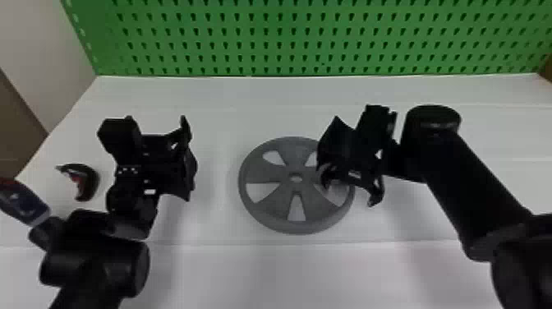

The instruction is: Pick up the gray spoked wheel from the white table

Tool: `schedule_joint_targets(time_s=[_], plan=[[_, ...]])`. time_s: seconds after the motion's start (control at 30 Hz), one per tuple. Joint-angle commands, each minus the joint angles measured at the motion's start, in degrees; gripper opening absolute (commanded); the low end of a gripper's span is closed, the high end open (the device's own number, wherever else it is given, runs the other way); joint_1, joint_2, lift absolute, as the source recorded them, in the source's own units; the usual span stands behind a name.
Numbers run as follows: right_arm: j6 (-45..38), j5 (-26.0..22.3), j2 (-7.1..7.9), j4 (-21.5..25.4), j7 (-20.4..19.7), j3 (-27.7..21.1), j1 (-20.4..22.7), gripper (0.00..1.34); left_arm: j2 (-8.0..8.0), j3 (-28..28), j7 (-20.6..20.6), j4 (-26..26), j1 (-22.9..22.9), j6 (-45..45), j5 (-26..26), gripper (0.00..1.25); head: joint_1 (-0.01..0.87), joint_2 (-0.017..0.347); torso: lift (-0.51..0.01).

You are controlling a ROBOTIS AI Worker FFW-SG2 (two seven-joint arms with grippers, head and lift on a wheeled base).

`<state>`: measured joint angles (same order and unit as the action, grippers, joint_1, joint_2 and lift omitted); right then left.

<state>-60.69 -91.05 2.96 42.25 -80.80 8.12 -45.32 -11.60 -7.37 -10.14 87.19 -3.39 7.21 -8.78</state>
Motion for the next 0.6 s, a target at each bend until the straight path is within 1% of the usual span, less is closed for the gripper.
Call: schedule_joint_targets(time_s=[0.0, 0.23, 0.57], plan=[[0.2, 1.0, -0.15, 0.1, 0.8, -0.8, 0.2, 1.23, 0.00, 0.0, -0.1, 0.0, 0.0, 0.0, 0.0, 1.12, 0.806, 0.044, -0.098], [0.7, 1.5, -0.15, 0.1, 1.0, -0.5, 0.5, 1.23, 0.00, 0.0, -0.1, 0.0, 0.0, 0.0, -0.1, 1.12, 0.806, 0.044, -0.098], [0.8, 1.8, 0.29, -0.1, 1.1, 0.3, 0.5, 1.23, 0.00, -0.2, -0.1, 0.0, 0.0, 0.0, -0.1, 1.12, 0.806, 0.044, -0.098]])
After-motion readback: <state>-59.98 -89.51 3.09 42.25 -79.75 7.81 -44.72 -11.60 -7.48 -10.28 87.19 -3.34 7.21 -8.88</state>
